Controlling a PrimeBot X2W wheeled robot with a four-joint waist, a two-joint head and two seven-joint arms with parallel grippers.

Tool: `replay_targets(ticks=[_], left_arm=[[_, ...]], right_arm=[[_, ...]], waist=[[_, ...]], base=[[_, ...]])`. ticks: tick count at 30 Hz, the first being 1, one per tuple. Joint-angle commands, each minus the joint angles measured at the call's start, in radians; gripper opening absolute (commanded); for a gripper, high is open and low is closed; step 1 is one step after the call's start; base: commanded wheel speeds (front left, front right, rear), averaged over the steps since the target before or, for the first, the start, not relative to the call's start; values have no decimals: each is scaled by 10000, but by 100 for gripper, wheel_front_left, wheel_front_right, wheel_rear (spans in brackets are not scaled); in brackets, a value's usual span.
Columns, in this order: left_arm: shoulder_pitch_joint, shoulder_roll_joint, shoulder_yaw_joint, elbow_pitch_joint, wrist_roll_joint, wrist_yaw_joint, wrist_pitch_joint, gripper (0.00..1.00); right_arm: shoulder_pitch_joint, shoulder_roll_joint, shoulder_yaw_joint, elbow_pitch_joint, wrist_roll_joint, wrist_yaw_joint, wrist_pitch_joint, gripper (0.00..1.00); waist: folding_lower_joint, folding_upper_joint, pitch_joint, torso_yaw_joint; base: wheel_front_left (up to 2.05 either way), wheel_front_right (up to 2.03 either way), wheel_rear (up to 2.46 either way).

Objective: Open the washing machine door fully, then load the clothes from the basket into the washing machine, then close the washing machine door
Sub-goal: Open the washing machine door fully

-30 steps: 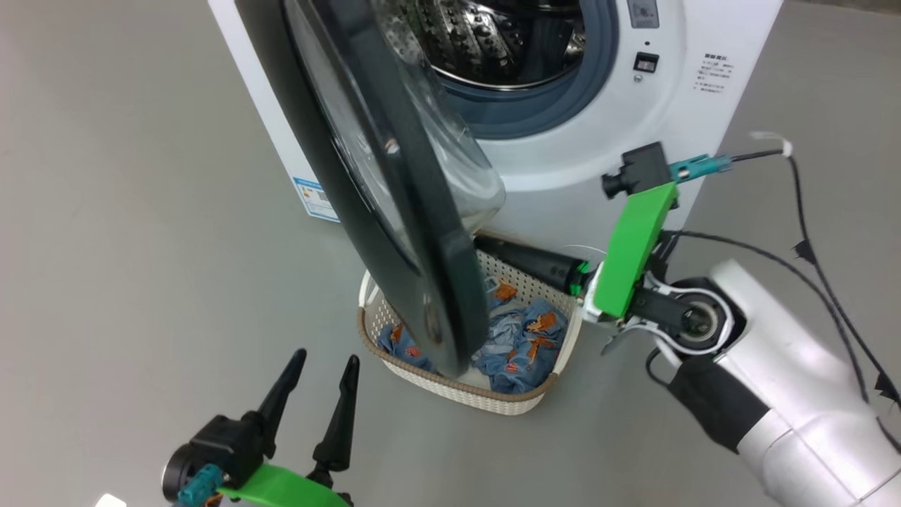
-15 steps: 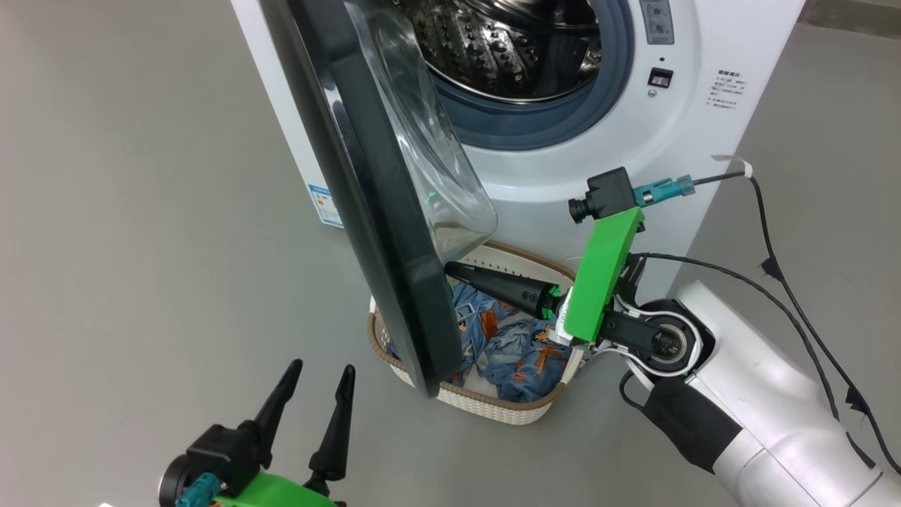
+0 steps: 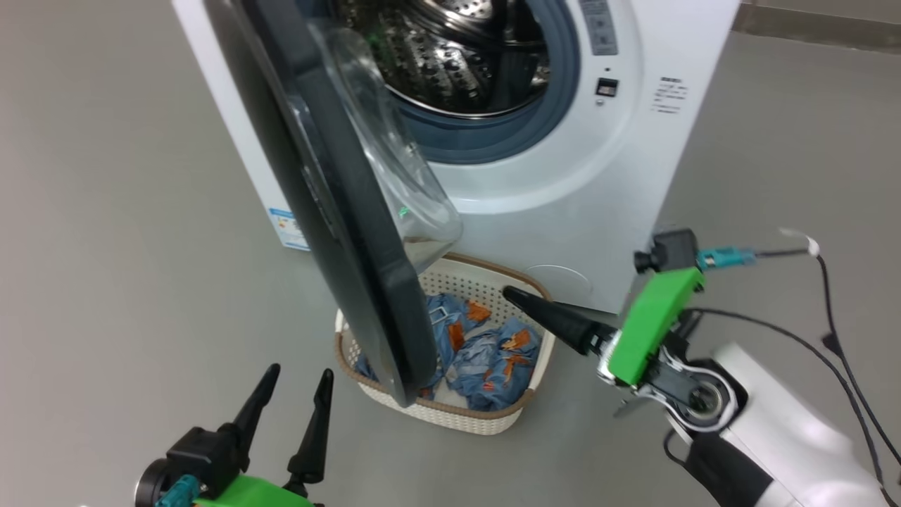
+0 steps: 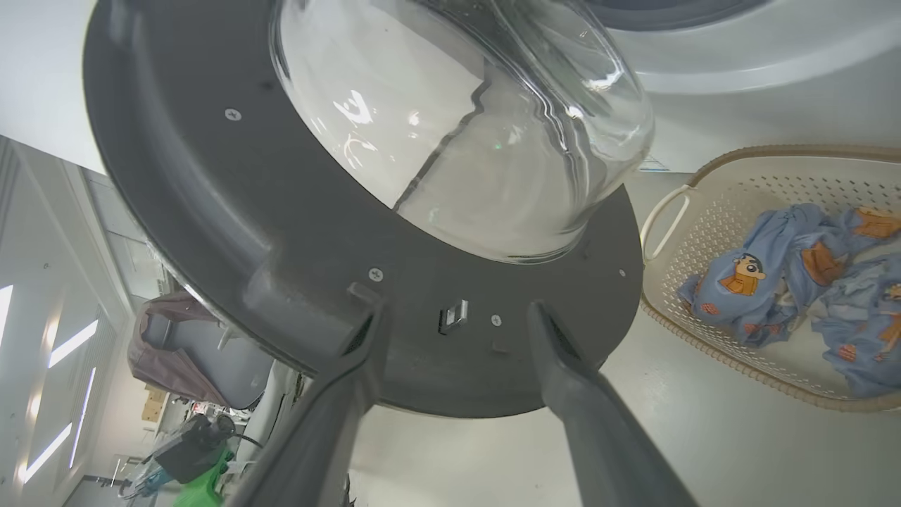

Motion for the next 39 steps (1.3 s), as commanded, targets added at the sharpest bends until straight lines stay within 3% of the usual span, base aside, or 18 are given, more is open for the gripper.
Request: replay_targets(ticks=[1,25,39], left_arm=[[-92,205,436,-203,73,-16,-65,100],[444,553,1036,-301,45,-16,-65,100],[804,431,1346,-343,104,-16,-65,100]], right_arm=[[296,-83,-18,-282,-134,31,-250,100],[3641,-1956,-304,-376,-146,31,-3261,100],[4569,-3124,271,236,-1893,31,-5725,100]], waist=[[0,0,-111,-274],[0,0,-450,-1677],[0,0,-627,-2046]], base=[[0,0,0],[0,0,0],[0,0,0]])
